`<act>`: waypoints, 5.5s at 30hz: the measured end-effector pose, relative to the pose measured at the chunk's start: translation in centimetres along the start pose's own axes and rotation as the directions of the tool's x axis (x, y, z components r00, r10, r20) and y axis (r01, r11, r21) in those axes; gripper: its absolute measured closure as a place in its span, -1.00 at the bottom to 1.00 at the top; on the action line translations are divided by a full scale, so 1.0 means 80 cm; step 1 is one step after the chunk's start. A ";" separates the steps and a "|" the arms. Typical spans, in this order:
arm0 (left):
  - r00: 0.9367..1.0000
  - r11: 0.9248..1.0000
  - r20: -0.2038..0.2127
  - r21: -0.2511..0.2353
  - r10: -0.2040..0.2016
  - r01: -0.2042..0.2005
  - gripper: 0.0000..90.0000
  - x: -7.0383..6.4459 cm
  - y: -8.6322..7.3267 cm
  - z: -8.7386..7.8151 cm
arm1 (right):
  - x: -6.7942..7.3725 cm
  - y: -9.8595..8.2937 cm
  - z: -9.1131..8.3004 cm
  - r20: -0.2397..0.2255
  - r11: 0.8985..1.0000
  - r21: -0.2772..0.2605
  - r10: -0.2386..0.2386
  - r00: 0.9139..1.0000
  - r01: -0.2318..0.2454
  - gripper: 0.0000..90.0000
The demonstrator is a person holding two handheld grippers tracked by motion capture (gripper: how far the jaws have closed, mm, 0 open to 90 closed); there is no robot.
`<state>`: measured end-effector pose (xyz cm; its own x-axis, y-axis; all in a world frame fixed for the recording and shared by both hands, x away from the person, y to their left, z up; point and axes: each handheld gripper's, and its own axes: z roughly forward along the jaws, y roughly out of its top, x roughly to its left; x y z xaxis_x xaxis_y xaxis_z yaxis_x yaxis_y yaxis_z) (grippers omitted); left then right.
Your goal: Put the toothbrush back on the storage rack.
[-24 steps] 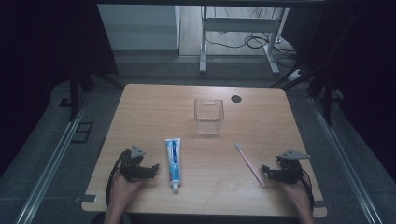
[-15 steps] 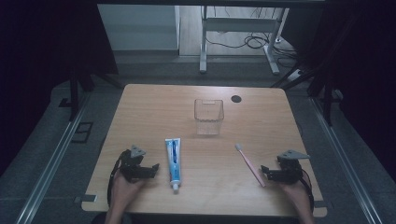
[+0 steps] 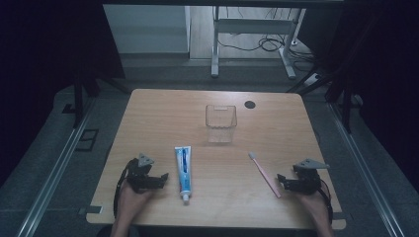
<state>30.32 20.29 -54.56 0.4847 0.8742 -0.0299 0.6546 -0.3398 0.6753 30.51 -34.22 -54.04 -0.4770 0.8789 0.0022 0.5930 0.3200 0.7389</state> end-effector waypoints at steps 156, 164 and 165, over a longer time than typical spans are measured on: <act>1.000 1.000 -0.001 0.004 0.004 -0.004 -0.85 0.000 0.000 0.000 | 0.064 0.142 0.072 -0.274 0.690 0.607 -0.285 0.919 0.395 0.64; 1.000 1.000 0.000 0.005 0.004 -0.004 -0.85 0.000 0.000 0.000 | 0.070 0.146 0.083 -0.274 0.665 0.631 -0.290 0.917 0.399 0.71; 1.000 1.000 -0.001 0.005 0.005 -0.005 -0.85 0.000 0.000 0.000 | 0.070 0.146 0.084 -0.275 0.661 0.636 -0.289 0.917 0.399 0.72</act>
<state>30.32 20.31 -54.53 0.4875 0.8727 -0.0262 0.6550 -0.3457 0.6719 39.13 -23.16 -49.90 -0.7871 0.6162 -0.0269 0.6140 0.7870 0.0604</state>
